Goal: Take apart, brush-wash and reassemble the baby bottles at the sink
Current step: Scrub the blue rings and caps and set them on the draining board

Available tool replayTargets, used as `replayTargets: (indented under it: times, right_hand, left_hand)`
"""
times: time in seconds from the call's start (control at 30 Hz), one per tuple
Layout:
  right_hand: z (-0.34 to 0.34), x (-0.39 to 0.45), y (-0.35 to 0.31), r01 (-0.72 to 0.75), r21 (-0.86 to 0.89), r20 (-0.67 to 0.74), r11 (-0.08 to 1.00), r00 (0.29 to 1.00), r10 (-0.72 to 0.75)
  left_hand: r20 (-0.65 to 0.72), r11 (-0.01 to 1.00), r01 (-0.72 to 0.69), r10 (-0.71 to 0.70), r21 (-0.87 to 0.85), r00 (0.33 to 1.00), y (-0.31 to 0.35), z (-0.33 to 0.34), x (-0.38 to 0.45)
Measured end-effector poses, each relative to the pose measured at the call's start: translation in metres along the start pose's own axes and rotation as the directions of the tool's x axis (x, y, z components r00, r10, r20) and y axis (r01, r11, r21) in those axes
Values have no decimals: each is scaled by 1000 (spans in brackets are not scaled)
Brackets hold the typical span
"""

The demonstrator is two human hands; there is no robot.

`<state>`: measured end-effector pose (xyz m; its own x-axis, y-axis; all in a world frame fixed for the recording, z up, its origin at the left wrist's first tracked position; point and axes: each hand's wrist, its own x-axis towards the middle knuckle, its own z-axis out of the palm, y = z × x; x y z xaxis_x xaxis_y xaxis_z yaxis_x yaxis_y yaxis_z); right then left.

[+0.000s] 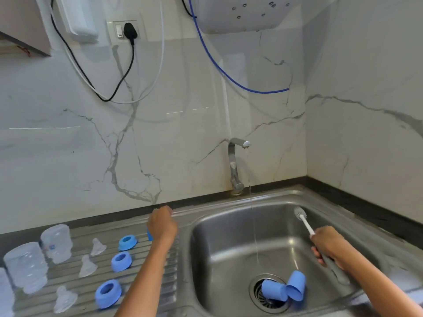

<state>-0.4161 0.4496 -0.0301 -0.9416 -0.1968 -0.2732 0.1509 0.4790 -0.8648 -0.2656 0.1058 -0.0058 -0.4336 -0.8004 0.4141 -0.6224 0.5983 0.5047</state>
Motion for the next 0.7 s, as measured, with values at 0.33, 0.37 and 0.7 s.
replayTargets:
  times: [0.33,0.37,0.7]
  right_hand:
    - [7,-9,-7,81,135,87,987,992,-93]
    - [8,-10,-7,78,133,82,988,993,-89]
    - [7,-4,-8,27,88,72,996,997,-33]
  left_hand:
    - [-16,999,12,-11,38,1000,-25,-12,4]
    - [-15,999,12,-11,38,1000,-26,-11,5]
    - [-18,981,-193,192,-9,981,25,-1,-10]
